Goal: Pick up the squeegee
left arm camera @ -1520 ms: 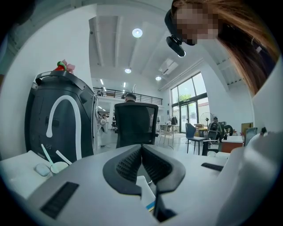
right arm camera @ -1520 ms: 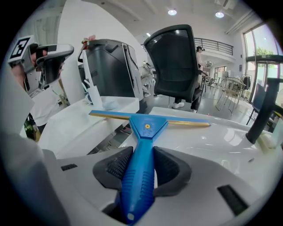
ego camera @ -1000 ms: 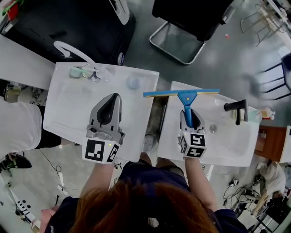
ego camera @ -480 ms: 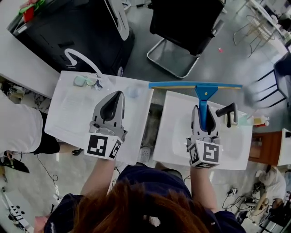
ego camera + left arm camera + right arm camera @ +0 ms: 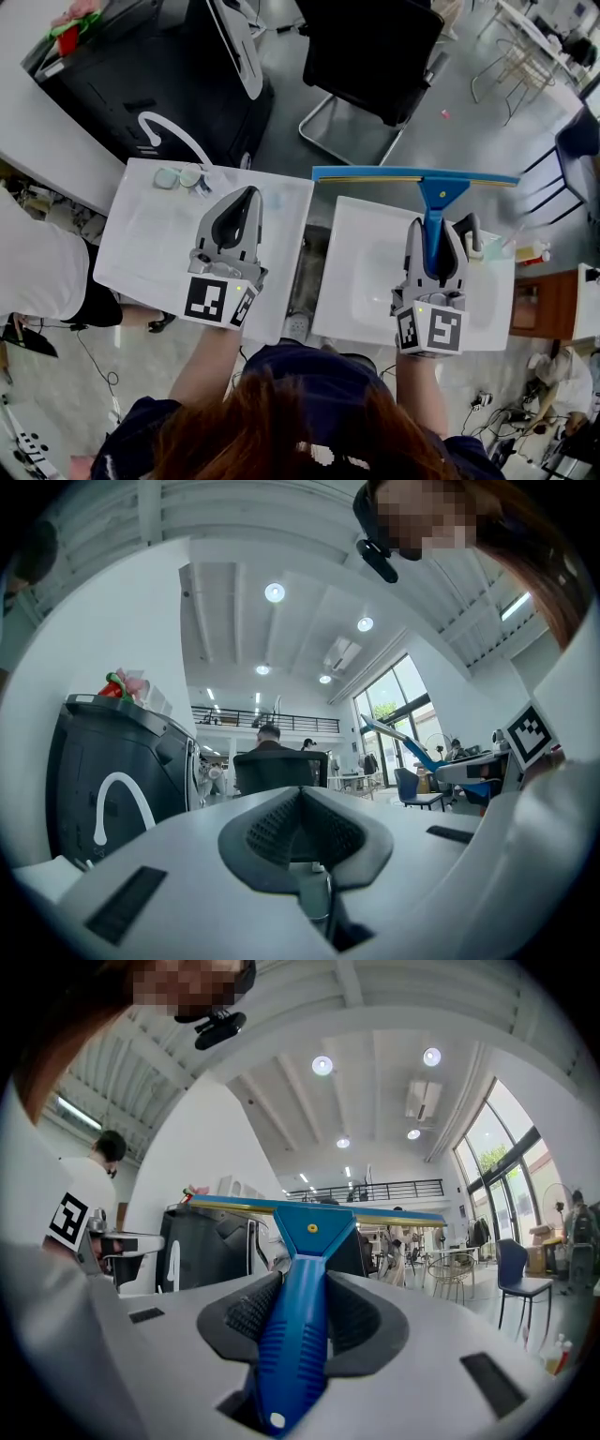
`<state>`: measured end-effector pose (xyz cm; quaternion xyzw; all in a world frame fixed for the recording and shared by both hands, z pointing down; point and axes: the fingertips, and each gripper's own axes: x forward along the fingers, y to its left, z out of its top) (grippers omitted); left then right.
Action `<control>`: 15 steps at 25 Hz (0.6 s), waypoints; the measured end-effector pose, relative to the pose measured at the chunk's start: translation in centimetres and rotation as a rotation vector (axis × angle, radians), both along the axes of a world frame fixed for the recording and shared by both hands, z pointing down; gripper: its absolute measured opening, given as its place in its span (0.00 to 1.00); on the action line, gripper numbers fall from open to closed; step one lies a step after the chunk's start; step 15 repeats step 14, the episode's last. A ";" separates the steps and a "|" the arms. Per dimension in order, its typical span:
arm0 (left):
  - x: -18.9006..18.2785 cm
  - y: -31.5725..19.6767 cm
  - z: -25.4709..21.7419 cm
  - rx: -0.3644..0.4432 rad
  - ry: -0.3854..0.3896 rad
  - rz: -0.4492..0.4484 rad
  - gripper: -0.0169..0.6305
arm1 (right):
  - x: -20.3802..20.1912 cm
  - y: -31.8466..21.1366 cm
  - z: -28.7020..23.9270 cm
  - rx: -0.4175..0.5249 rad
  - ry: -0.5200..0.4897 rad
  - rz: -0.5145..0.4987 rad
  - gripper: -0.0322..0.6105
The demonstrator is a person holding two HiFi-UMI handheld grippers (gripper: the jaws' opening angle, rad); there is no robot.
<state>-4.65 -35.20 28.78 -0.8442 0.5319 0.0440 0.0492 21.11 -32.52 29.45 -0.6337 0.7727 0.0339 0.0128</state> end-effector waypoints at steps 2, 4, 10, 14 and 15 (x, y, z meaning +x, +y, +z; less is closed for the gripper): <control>0.1 0.0 -0.3 0.004 0.002 0.000 0.06 | 0.0 0.2 -0.5 0.009 0.001 0.001 0.30; 0.3 0.0 -0.5 0.009 0.004 0.001 0.06 | 0.0 0.4 -0.9 0.016 0.003 0.001 0.30; 0.8 -0.1 -0.5 0.017 0.004 0.006 0.06 | 0.2 0.7 -1.4 0.038 0.013 0.011 0.30; 1.0 -0.2 -0.4 0.015 0.007 0.011 0.06 | 0.3 0.9 -1.9 0.057 0.022 0.017 0.30; 1.0 -0.2 -0.4 0.015 0.007 0.011 0.06 | 0.3 0.9 -1.9 0.057 0.022 0.017 0.30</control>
